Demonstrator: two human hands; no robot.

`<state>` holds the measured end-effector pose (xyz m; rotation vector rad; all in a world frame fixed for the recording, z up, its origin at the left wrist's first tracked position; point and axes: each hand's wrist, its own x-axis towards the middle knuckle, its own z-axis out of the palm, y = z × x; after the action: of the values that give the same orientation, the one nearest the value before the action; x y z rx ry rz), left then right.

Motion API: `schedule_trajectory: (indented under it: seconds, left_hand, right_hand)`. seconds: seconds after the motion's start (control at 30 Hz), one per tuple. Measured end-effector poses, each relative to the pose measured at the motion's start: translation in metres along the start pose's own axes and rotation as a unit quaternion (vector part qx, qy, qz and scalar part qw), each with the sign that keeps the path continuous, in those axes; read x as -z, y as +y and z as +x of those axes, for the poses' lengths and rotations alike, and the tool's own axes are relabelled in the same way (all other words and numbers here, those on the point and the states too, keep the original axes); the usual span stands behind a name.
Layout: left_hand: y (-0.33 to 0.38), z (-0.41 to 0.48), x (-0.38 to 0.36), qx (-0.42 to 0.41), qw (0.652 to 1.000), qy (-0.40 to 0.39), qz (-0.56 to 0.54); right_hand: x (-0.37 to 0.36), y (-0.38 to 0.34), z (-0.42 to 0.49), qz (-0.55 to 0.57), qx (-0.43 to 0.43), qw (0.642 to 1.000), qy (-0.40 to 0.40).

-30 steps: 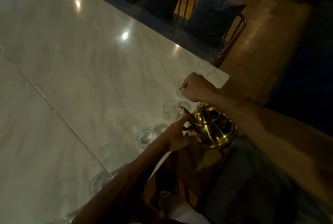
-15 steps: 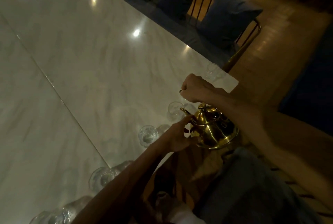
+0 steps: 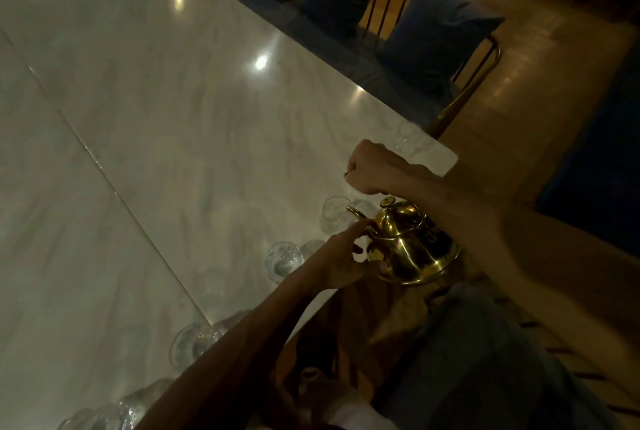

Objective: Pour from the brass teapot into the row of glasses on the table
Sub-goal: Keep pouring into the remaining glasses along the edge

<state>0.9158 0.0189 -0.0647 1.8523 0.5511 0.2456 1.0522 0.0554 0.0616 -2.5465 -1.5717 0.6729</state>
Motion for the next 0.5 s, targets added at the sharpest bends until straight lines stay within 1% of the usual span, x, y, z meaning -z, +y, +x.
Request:
schedule_trajectory:
  seconds: [0.5]
  left_hand:
    - [0.0033,0.0047,-0.0023,0.003,1.000,-0.003,-0.006]
  right_hand:
    - [0.0070,-0.0012,-0.0010,-0.030,-0.007,0.999,-0.009]
